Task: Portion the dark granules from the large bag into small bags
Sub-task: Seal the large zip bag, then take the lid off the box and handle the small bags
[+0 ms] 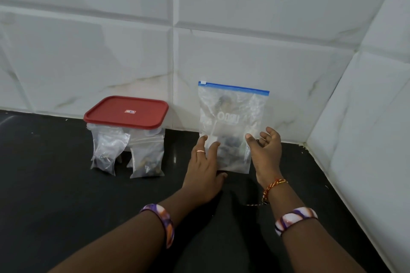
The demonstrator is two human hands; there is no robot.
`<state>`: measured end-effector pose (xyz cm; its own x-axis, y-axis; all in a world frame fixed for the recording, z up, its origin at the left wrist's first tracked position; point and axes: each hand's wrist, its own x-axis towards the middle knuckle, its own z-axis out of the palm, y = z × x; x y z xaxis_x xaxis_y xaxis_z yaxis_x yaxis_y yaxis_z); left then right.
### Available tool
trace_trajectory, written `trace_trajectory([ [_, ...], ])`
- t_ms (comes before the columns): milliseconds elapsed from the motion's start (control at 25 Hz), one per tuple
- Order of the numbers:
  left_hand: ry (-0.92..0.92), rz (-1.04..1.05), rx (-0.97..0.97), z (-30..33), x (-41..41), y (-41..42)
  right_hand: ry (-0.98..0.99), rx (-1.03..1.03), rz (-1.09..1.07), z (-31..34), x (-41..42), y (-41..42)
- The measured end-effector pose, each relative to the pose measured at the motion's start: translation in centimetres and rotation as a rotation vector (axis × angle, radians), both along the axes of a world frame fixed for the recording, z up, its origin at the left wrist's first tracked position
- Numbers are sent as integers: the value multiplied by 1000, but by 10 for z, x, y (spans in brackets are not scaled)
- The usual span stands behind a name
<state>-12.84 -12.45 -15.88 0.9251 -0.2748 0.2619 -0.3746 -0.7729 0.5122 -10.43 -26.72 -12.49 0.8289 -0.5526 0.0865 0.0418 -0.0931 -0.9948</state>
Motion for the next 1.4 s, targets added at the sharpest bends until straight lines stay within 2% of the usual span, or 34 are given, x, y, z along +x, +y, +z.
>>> trace_trajectory([
  [120, -32, 9, -41, 14, -6, 14, 17, -169, -43, 4, -11, 14],
  [240, -81, 66, -108, 29, -7, 39, -56, -473, -94, 14, -22, 41],
  [360, -111, 158, -199, 42, -1, 74, -145, -720, -39, 25, -25, 77],
  [520, -148, 479, -436, 55, 14, 143, -139, -862, 178, 35, -11, 136],
  [600, -58, 732, -606, 56, 26, 182, -122, -956, 287, 39, -2, 171],
  [680, 133, 881, -827, 49, 44, 218, -103, -1044, 372, 45, 8, 205],
  [760, 320, 897, -1086, 46, 62, 244, -54, -1137, 428, 49, 20, 241],
  [840, 419, 847, -1271, 45, 72, 253, -9, -1249, 454, 49, 33, 271],
  [1000, 579, 760, -1346, 42, 75, 254, 125, -1395, 483, 31, 59, 313],
  [1120, 579, 753, -1312, 39, 81, 254, 204, -1510, 435, 18, 67, 325],
  [1240, 539, 792, -1307, 45, 83, 247, 127, -1599, 436, 17, 66, 323],
  [1400, 550, 827, -1457, 52, 87, 238, 9, -1637, 510, 22, 63, 317],
])
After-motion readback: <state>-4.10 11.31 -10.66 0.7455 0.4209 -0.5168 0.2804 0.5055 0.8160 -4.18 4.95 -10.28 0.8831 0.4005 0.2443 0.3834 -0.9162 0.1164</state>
